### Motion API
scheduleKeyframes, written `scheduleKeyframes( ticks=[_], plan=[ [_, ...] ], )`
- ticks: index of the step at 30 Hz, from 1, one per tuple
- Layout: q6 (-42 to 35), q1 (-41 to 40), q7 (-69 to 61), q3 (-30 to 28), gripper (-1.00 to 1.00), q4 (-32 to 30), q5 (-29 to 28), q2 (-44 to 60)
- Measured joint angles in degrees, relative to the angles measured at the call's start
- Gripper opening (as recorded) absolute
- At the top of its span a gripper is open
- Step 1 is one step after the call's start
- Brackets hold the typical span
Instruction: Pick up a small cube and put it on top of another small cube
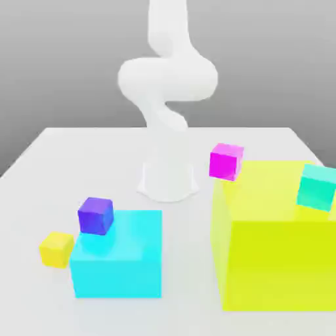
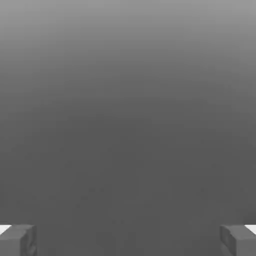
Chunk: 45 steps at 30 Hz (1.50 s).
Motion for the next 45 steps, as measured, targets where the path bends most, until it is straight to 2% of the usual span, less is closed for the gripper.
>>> scheduleKeyframes(
  ticks=[11, 20, 23, 29, 30, 37, 43, 45],
  plan=[
    [12.7, -18.4, 29.2, 1.2, 0.00, -11.4, -2.6, 21.0],
    [23.0, -28.8, 51.0, -3.2, 0.00, -20.7, -2.5, 37.8],
    [26.6, -31.4, 55.6, -4.4, 0.00, -23.4, 0.5, 43.4],
    [36.5, -32.7, 55.2, -2.4, 0.00, -22.2, 3.5, 55.7],
    [37.8, -33.0, 55.1, -2.1, -1.00, -21.9, 3.6, 57.3],
    [38.1, -33.1, 55.1, -2.0, -1.00, -21.9, 3.6, 57.4],
    [29.0, -32.5, 56.6, -3.1, -1.00, -23.8, 1.6, 46.4],
    [25.2, -30.3, 56.8, -2.1, -1.00, -22.3, -0.2, 43.2]
  ],
)
